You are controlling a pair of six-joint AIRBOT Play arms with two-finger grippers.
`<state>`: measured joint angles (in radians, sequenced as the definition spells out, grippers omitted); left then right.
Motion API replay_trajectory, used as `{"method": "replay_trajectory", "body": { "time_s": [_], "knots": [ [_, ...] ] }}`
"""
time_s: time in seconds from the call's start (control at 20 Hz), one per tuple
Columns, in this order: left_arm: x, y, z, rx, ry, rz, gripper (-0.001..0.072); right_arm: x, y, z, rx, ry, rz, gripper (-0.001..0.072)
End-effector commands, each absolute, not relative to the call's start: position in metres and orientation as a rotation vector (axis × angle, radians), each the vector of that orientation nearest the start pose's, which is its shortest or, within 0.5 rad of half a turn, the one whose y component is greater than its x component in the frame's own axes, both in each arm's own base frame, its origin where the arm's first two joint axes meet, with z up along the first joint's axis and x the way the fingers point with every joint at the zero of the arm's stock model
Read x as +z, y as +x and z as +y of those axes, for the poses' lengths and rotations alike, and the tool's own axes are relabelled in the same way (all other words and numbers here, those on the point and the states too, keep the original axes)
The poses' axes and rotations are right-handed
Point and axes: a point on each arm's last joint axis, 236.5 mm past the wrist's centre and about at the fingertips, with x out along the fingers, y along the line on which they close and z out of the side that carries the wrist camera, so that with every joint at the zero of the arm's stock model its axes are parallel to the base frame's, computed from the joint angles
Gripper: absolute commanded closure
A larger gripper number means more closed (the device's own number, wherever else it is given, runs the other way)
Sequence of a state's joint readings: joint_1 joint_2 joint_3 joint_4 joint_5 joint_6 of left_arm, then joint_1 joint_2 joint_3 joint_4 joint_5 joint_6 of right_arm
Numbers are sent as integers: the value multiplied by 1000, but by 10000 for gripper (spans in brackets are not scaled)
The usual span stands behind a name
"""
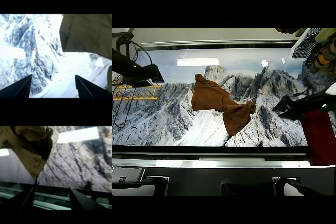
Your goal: Fold the clothes and pants, and hang the long-sleeved shirts on hangers.
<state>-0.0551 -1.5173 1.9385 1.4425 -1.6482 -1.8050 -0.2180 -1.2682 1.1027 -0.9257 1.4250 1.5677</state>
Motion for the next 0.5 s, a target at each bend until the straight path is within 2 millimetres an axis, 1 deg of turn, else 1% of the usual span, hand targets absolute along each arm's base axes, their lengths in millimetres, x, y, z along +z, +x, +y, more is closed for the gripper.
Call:
{"method": "replay_trajectory", "body": {
  "time_s": [0.0,0.1,0.15,0.25,0.35,0.45],
  "knots": [
    [134,421,-35,32,-247,1303,90,-16,318,141,361,905,1446,178],
    [124,418,-35,36,-246,1335,90,-42,310,169,305,894,1459,179],
    [121,418,-35,37,-246,1343,90,-50,307,183,281,890,1458,180],
    [119,418,-35,38,-246,1349,90,-58,307,203,217,912,1440,183],
    [118,418,-35,38,-247,1352,90,-66,308,219,153,936,1430,187],
    [117,418,-35,39,-247,1358,90,-82,294,232,85,952,1493,194]
  ]
}}
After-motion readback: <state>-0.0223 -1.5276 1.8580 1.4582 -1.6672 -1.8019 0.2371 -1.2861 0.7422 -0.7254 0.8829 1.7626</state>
